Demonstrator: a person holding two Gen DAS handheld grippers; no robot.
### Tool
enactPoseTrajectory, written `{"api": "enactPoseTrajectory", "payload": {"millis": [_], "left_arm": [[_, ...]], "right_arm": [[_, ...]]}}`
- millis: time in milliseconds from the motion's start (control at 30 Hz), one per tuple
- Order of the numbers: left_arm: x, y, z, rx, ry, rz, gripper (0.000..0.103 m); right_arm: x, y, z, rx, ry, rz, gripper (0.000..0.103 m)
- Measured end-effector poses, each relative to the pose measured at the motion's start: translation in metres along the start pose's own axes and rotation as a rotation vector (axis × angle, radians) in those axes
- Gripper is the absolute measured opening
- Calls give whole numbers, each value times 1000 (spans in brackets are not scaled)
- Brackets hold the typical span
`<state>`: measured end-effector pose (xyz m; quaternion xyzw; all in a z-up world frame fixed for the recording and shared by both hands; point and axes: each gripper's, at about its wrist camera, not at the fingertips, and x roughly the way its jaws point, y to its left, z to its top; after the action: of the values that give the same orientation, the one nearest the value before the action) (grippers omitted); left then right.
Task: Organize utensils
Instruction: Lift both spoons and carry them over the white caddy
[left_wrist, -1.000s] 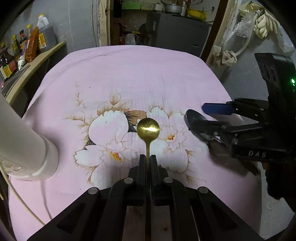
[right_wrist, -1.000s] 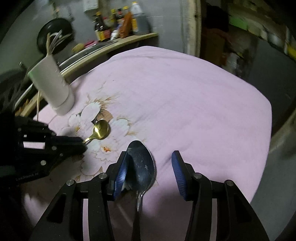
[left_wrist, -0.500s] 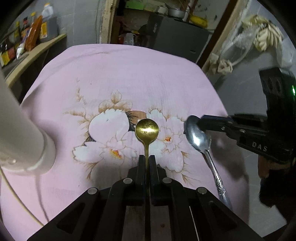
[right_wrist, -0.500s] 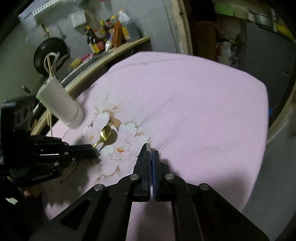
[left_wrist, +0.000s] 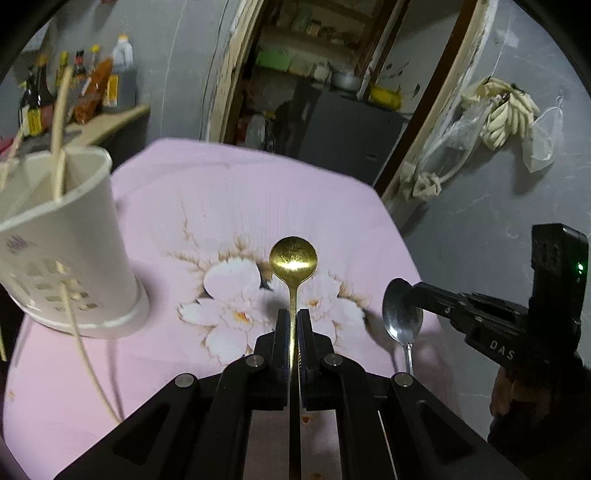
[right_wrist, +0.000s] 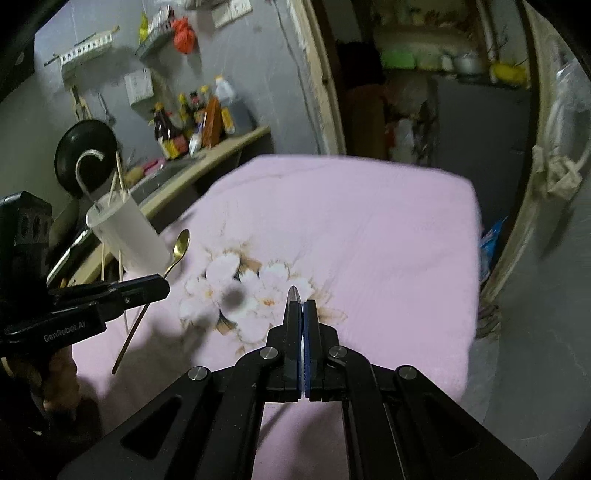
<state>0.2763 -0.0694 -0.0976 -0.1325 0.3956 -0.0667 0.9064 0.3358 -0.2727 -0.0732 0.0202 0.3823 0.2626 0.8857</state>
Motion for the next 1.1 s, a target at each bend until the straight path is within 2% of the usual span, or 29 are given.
{"api": "enactPoseTrajectory", "payload": {"millis": [367,633,833,967,1100], "left_arm": [[-52,11,33,-33,-171,20,4],[-94,31,57,-16,-261,37,4],[-129,65,81,-33,-331,17,4],[-150,102,103,-65,-394,15,4],[-160,150,123,-126,-443,25,4]], "right_arm": [[-46,44,26,-55,-180,-106,1],[-76,96,66,-70,-329,-146,1],[-90,144,103,-100,-458,-164,1],[-88,180,125,-113,-536,-172,1],[-78,213,137,-122,-576,-193,1]]}}
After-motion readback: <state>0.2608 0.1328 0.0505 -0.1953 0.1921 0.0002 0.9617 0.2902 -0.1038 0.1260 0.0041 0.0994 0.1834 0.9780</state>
